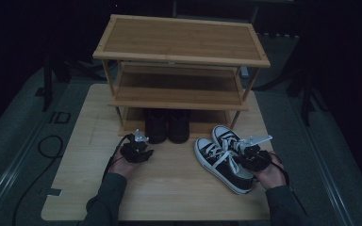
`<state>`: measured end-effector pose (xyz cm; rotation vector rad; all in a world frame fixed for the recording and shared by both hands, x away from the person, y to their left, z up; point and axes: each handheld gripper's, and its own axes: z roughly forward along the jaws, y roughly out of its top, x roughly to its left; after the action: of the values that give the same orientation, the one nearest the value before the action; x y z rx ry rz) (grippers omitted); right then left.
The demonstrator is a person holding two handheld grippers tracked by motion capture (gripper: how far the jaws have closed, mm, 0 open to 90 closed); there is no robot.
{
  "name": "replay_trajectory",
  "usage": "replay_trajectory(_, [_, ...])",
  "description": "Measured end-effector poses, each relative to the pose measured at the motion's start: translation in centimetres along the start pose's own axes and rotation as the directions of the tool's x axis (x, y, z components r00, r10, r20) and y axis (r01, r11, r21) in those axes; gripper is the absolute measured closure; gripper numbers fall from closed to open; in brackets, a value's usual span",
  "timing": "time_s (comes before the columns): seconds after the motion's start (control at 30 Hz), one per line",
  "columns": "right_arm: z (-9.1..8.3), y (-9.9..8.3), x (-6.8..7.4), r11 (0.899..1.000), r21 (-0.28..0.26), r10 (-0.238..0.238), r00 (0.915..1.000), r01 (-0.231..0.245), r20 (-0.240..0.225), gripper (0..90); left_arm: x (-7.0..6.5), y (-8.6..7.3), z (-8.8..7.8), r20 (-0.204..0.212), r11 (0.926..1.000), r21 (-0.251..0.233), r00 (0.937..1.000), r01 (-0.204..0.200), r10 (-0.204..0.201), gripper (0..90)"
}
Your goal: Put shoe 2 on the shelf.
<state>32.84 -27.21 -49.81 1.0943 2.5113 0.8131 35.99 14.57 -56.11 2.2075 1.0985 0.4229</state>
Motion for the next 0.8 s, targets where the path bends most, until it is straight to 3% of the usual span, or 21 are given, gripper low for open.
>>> replay_trajectory(0.43, [-1.6,0.9,-0.5,0.995,-0.025,-0.094,0.9947,0.093,-0.043,86.5,0.0,0.0,0.0,-0.001,1.0,0.003,1.0,0.001,-0.001,62.5])
replay_trajectory(0.8, [-2.3,2.6,-0.1,0.985,-0.026,-0.171,0.9831,0.17,-0.065,86.4,0.0,0.0,0.0,-0.001,1.0,0.004,1.0,0.001,-0.001,62.5])
